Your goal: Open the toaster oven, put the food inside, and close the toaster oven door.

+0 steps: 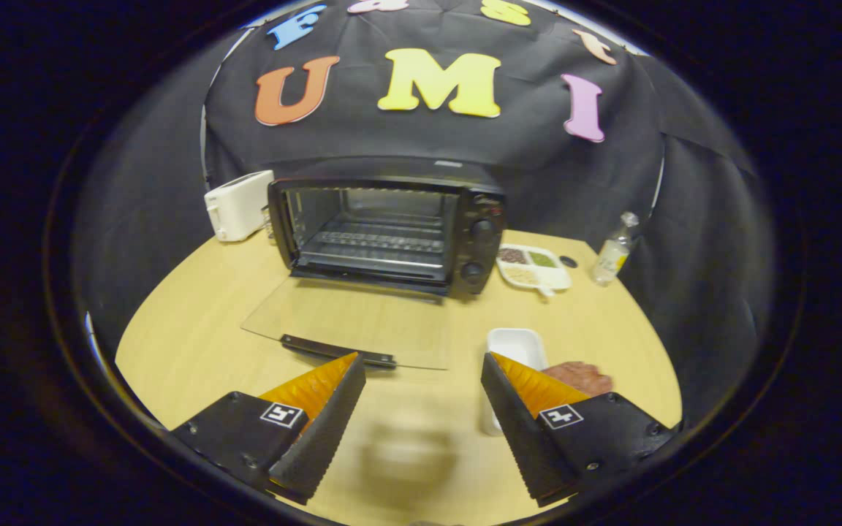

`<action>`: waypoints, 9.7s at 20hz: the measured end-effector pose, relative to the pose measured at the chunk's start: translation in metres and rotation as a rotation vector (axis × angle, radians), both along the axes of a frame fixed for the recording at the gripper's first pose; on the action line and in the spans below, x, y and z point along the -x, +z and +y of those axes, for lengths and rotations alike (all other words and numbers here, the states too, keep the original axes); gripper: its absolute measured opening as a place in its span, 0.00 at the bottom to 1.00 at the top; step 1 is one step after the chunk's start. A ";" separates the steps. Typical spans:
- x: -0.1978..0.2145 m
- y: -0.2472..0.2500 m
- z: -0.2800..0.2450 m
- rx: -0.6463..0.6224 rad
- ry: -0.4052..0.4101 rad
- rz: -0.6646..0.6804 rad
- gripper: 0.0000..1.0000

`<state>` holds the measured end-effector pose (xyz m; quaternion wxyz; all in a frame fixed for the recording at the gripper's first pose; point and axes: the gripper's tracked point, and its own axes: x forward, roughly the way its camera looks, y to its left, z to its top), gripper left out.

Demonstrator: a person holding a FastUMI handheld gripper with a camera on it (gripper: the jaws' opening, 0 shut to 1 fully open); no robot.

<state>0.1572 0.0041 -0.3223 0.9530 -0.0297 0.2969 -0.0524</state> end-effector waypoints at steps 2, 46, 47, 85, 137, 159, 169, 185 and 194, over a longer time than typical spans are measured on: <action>0.024 0.025 -0.049 0.020 -0.055 -0.025 1.00; 0.013 0.022 -0.104 -0.709 0.125 0.204 0.16; 0.015 0.036 -0.094 -0.719 0.116 0.170 0.16; -0.278 -0.031 0.098 -1.126 -0.440 -0.321 0.16; 0.102 0.008 0.105 -0.127 0.088 -0.087 0.98; -0.033 -0.130 0.115 -0.175 0.094 0.164 0.98; -0.061 -0.135 0.120 -0.166 0.129 0.194 0.99; -0.099 -0.030 0.109 -0.177 0.174 0.073 0.98; -0.132 0.008 0.101 -0.176 0.163 0.007 0.98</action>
